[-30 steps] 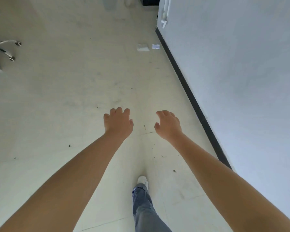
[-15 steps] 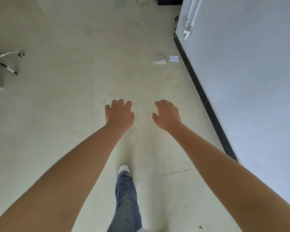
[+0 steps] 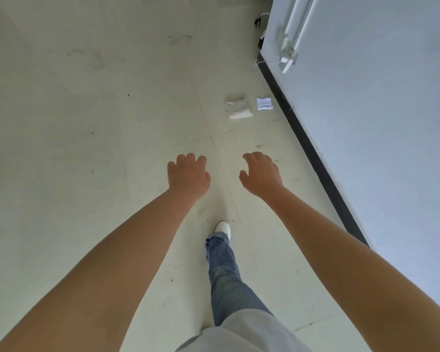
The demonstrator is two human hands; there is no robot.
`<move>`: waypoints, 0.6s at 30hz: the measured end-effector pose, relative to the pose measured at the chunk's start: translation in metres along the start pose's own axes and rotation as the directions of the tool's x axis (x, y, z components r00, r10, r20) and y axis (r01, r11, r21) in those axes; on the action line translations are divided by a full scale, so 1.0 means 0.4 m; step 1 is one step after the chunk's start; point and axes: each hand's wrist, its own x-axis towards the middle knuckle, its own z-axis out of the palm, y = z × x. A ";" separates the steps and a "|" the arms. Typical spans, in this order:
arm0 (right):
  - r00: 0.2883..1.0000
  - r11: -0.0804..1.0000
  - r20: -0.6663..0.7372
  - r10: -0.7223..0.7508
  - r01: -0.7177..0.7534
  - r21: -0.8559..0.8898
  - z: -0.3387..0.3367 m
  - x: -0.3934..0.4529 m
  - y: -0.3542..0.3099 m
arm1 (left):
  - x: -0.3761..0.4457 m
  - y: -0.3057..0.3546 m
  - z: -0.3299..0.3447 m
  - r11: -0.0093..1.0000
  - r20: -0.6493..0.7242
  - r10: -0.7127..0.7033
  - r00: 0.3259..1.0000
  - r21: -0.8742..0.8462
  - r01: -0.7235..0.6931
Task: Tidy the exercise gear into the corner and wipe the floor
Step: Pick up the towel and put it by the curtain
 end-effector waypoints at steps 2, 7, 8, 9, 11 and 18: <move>1.000 1.000 0.008 0.008 -0.008 0.005 -0.031 0.108 -0.004 | 0.113 -0.016 -0.035 1.000 0.015 0.003 1.000 0.014 -0.003; 0.999 0.999 -0.004 0.048 -0.048 0.019 -0.170 0.481 -0.035 | 0.486 -0.064 -0.168 1.000 0.009 0.016 1.000 0.008 -0.016; 0.999 0.999 -0.005 0.048 -0.048 0.017 -0.193 0.540 -0.044 | 0.544 -0.073 -0.192 1.000 0.012 0.025 1.000 0.012 -0.025; 0.999 0.999 -0.005 0.050 -0.050 0.015 -0.212 0.600 -0.052 | 0.603 -0.081 -0.213 1.000 0.015 0.026 1.000 0.011 -0.026; 0.997 0.997 0.008 0.070 -0.070 0.017 -0.244 0.718 -0.062 | 0.726 -0.099 -0.249 0.999 0.018 0.041 0.999 0.026 -0.041; 0.964 0.963 -0.007 0.266 -0.265 0.053 -0.331 1.106 -0.057 | 1.184 -0.165 -0.371 0.971 0.061 0.215 0.975 0.097 -0.220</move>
